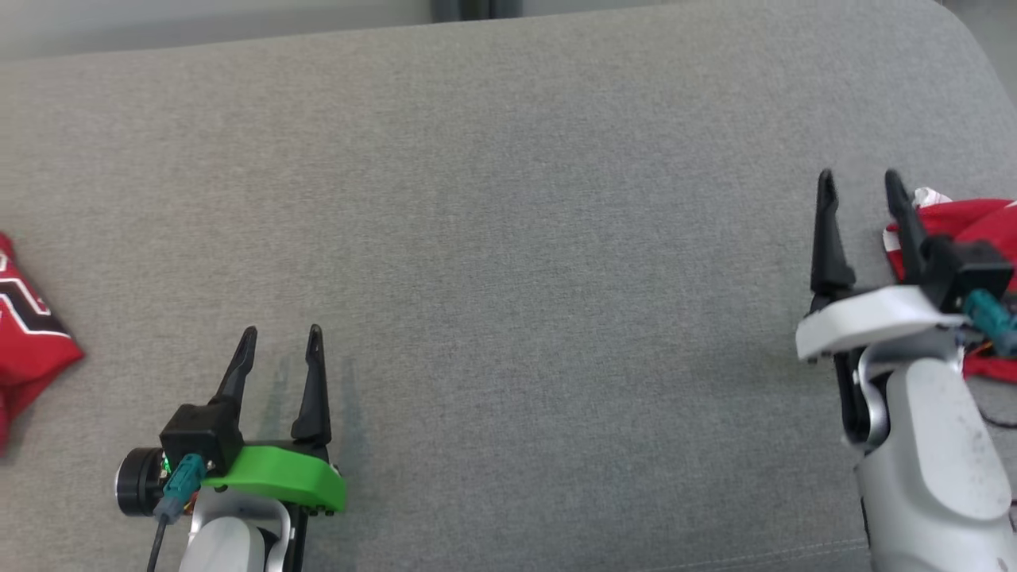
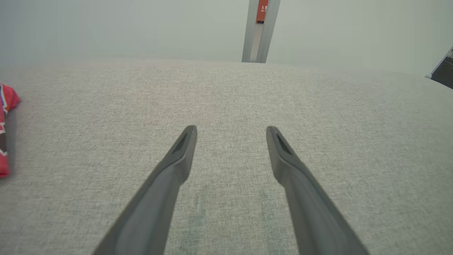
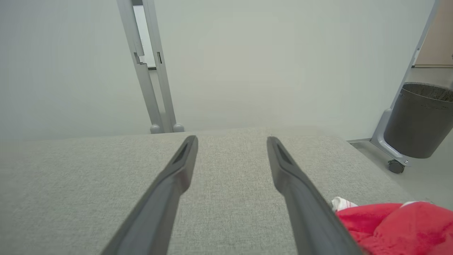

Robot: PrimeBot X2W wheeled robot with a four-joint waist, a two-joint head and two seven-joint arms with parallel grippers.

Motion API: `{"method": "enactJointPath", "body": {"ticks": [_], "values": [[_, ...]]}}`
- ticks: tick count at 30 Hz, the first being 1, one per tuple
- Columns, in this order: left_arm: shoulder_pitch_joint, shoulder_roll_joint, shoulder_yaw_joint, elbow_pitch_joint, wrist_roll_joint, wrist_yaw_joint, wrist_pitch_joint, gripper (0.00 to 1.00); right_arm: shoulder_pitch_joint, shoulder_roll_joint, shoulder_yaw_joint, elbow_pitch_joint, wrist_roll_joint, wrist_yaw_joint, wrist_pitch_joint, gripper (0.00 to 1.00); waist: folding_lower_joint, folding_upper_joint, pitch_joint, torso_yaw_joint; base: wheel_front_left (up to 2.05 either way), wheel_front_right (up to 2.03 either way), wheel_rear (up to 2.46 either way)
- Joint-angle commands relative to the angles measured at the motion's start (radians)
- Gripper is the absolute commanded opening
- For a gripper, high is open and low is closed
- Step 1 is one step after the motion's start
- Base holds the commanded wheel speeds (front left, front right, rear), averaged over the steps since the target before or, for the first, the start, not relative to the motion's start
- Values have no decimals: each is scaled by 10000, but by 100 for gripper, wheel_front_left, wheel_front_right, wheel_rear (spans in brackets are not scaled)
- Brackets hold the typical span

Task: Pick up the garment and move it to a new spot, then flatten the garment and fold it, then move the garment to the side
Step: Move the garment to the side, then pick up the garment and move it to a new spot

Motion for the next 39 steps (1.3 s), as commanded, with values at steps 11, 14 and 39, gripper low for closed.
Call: {"method": "enactJointPath", "body": {"ticks": [11,14,39], "values": [[829,7,229,27,-226,365,3,100,1975,-19,1388,-118,849,-14,-26,100,0,0,-1112,714,0,0,0],[1051,8,215,62,-348,421,3,100,2369,-38,1408,-250,988,-16,-27,100,0,0,-1427,813,0,0,0],[1668,8,278,61,-564,660,3,100,3047,-16,2061,-359,1150,-14,-27,100,0,0,-2154,1642,0,0,0]]}}
